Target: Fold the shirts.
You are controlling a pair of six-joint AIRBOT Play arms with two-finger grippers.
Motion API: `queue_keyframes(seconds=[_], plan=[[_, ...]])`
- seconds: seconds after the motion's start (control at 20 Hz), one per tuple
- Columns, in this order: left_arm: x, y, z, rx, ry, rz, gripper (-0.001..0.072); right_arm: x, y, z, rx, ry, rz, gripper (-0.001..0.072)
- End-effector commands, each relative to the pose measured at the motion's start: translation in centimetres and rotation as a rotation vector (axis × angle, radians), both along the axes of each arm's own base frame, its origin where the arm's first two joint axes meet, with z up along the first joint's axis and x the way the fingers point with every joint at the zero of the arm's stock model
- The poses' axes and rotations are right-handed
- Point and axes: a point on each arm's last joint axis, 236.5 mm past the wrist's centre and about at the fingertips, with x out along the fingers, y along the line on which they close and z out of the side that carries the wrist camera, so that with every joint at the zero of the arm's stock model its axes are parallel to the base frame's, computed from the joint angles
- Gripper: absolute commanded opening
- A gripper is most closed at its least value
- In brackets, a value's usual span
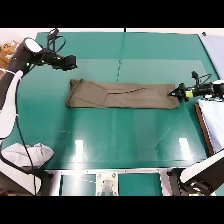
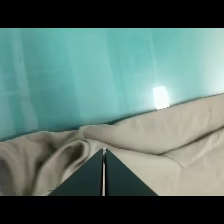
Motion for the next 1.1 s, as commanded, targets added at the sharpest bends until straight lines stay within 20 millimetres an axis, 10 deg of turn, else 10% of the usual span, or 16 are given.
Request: queue_keyframes(seconds=[0.0, 0.2, 0.55, 0.75, 1.05], plan=[[-0.9, -2.7, -0.6, 0.000, 0.016, -0.053, 0.0022, 2.0, 2.1, 2.9, 0.006, -0.052, 0.067, 0.0014], [-3.1, -9.0, -3.5, -0.020, 0.085, -0.144, 0.0022, 1.9, 3.1, 10.8, -0.003, -0.114, 0.128, 0.0014], [-8.0, -26.9, -10.4, -0.247, 0.169, -0.215, 0.0022, -3.0, 10.4, 26.9, 0.006, -0.311, 0.247, 0.0014], [-10.3, -32.3, -12.6, -0.371, 0.238, -0.171, 0.0023, -3.4, 13.0, 28.8, -0.003, -0.369, 0.288, 0.0014], [-10.6, -32.2, -10.8, -0.435, 0.286, -0.224, 0.0023, -2.3, 12.9, 29.0, -0.012, -0.401, 0.255, 0.0014]])
